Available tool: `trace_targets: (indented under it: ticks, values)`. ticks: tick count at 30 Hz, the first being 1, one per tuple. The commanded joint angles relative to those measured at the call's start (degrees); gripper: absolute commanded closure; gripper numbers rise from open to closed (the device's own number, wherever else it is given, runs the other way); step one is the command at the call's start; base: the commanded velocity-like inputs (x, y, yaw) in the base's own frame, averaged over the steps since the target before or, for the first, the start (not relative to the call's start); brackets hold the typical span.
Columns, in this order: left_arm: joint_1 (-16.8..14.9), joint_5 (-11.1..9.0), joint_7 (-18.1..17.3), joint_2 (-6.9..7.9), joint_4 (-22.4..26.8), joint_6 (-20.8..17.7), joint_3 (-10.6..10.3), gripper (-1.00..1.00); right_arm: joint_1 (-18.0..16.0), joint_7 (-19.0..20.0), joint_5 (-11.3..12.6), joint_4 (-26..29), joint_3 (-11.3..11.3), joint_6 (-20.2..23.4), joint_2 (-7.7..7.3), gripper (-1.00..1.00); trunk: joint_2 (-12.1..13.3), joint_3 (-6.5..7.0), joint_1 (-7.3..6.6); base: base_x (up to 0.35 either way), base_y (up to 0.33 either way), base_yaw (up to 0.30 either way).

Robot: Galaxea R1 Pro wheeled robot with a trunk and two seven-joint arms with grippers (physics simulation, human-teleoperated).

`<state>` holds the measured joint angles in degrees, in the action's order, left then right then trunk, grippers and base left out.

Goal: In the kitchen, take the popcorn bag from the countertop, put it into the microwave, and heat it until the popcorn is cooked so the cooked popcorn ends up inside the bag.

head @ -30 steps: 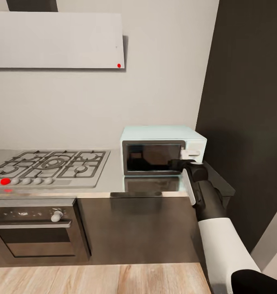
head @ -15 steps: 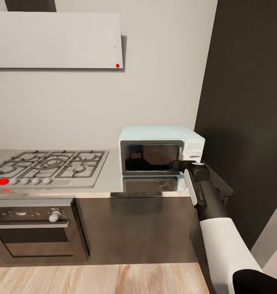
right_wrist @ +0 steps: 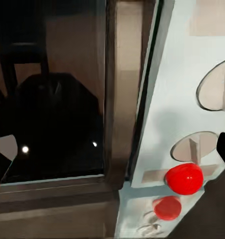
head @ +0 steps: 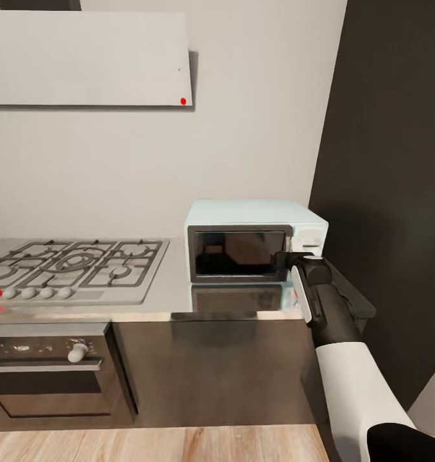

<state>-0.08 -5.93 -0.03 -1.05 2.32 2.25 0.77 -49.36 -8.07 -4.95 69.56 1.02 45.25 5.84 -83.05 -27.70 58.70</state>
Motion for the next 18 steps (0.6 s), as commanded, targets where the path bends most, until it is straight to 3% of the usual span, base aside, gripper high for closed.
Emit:
trace_targets:
  ticks: [1, 15, 18]
  values:
    - [-0.01, -0.58, -0.02, -0.01, 0.01, 0.12, 0.02, -1.00, -0.04, 0.15, -0.48, 0.02, 0.10, 0.30, 0.05, -1.00, -0.02, -0.06, 0.03, 0.227, 0.000, 0.000]
    - [-0.01, -0.58, -0.06, -0.08, 0.02, 0.12, 0.02, -1.00, -0.04, -0.40, -0.22, -2.45, 0.12, -0.28, 0.09, -1.00, -0.02, -0.06, 0.03, 0.024, 0.000, 0.000]
    - [-0.01, -0.58, -0.06, -0.07, 0.01, 0.12, 0.02, -1.00, 0.02, 0.00, -0.09, -2.51, 0.18, -4.26, -0.08, -1.00, -0.02, -0.06, 0.03, 0.000, 0.000, 0.000]
